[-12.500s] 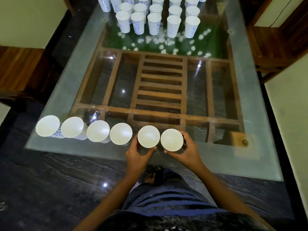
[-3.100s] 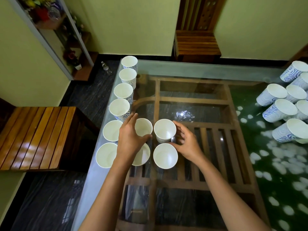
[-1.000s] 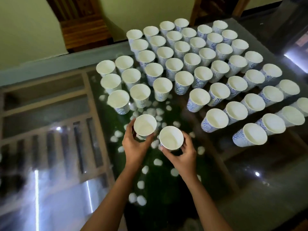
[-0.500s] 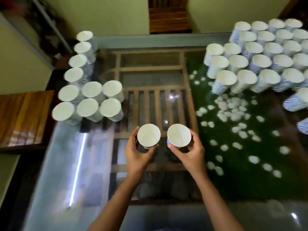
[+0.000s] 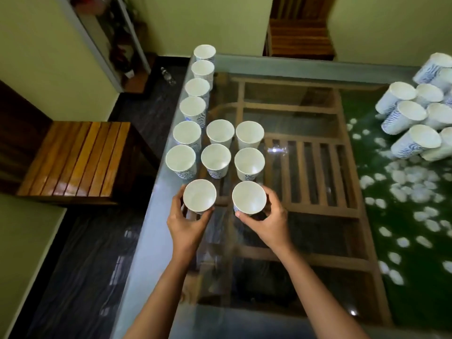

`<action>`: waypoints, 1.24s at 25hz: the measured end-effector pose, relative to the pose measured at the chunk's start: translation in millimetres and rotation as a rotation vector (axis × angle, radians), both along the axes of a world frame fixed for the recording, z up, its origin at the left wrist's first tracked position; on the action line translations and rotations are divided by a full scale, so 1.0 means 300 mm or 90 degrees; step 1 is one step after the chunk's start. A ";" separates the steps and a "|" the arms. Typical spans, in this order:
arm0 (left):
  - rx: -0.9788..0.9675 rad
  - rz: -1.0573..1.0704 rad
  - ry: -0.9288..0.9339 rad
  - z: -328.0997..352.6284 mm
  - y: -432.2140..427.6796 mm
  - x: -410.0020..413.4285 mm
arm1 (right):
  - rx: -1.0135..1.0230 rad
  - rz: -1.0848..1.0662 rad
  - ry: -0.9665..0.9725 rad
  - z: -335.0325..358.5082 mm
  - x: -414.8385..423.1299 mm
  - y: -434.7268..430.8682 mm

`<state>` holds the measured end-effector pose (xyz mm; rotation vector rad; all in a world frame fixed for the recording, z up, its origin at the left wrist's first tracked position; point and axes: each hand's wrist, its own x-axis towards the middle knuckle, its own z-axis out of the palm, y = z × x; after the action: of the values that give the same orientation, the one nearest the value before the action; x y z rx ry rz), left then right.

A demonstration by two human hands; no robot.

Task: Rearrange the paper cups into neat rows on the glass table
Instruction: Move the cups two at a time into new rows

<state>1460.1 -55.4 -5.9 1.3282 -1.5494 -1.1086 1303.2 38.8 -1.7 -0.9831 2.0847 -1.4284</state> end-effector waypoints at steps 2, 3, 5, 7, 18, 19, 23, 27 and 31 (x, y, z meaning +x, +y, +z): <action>0.003 0.006 -0.008 -0.007 -0.032 0.025 | 0.001 0.012 -0.003 -0.004 0.016 -0.045; 0.004 0.009 -0.008 -0.009 -0.041 0.034 | 0.004 0.019 -0.004 -0.006 0.024 -0.063; 0.009 0.022 0.001 -0.014 -0.059 0.058 | 0.008 0.030 -0.005 -0.011 0.051 -0.099; 0.011 0.027 0.000 -0.016 -0.073 0.075 | 0.007 0.042 0.001 -0.012 0.078 -0.131; 0.021 0.005 0.007 -0.008 -0.131 0.137 | 0.012 0.072 0.044 -0.032 0.141 -0.201; 0.020 0.002 0.006 -0.009 -0.131 0.138 | 0.013 0.072 0.044 -0.032 0.141 -0.200; 0.019 -0.006 -0.007 -0.008 -0.133 0.137 | 0.020 0.066 0.030 -0.028 0.145 -0.194; -0.010 -0.010 -0.033 0.008 -0.120 0.146 | 0.033 0.077 -0.004 -0.024 0.144 -0.179; -0.113 -0.025 -0.094 0.056 -0.094 0.161 | 0.029 0.100 -0.055 -0.012 0.130 -0.136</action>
<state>1508.4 -83.5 10.8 1.2872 -1.7451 -0.8896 1342.2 -1.8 -5.3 -1.0233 1.9246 -1.3167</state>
